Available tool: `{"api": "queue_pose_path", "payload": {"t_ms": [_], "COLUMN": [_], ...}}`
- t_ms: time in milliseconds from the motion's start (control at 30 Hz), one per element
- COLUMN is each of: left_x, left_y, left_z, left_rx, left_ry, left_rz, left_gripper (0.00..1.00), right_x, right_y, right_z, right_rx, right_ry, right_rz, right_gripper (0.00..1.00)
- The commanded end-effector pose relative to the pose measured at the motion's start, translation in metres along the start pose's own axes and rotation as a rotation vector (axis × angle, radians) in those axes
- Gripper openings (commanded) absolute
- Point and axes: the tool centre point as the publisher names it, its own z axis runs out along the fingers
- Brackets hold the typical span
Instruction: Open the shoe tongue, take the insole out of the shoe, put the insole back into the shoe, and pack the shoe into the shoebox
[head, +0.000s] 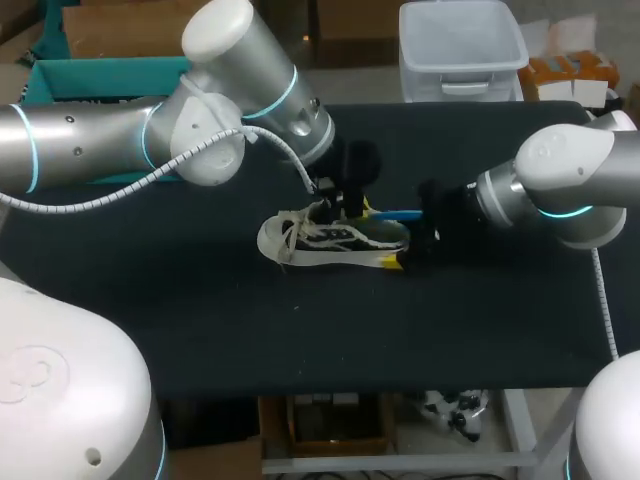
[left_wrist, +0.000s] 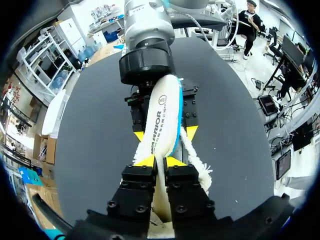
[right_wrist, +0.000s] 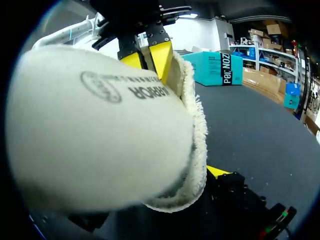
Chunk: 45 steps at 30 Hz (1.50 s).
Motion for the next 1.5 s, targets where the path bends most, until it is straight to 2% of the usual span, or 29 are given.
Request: {"api": "queue_pose_path", "payload": {"t_ms": [33,333,700,800,867,900,933,1067,1233,1367,1500], "left_x": [0.006,0.017,0.039,0.044,0.047,0.049,0.049,0.053,0.056,0.058,0.062], "left_y": [0.001,-0.015,-0.047,-0.057,-0.064,-0.067,-0.070,-0.078,-0.076,-0.064,-0.045], "left_z": [-0.021,-0.063,-0.124,-0.136,-0.142,-0.146,-0.149,-0.162,-0.178,-0.192,-0.208], "left_rx": [0.045,0.209,0.446,0.507,0.539,0.560,0.575,0.638,0.688,0.712,0.739], "left_ry": [0.020,0.105,0.221,0.270,0.286,0.309,0.318,0.366,0.392,0.393,0.386], "left_rz": [0.009,0.009,0.042,0.062,0.071,0.079,0.084,0.107,0.122,0.124,0.121], "left_gripper": [0.00,0.00,0.00,0.00,0.00,0.00,0.00,0.00,0.00,0.00,0.00], "right_x": [0.002,0.002,0.002,0.003,0.004,0.005,0.005,0.006,0.006,0.000,-0.005], "right_y": [-0.005,-0.005,-0.005,-0.006,-0.006,-0.006,-0.007,-0.009,-0.001,0.017,0.040], "right_z": [0.005,0.005,0.005,-0.005,-0.013,-0.017,-0.021,-0.040,-0.068,-0.085,-0.093], "right_rx": [-0.002,-0.002,-0.002,0.016,0.019,0.025,0.032,0.095,0.195,0.297,0.416], "right_ry": [0.001,0.001,0.001,-0.002,-0.003,-0.003,-0.004,0.008,0.004,-0.001,-0.006], "right_rz": [0.000,0.000,0.000,0.018,0.019,0.022,0.032,0.077,0.105,0.109,0.109], "right_gripper": [0.00,0.00,0.00,0.00,0.47,0.95,1.00,1.00,1.00,1.00,1.00]}}
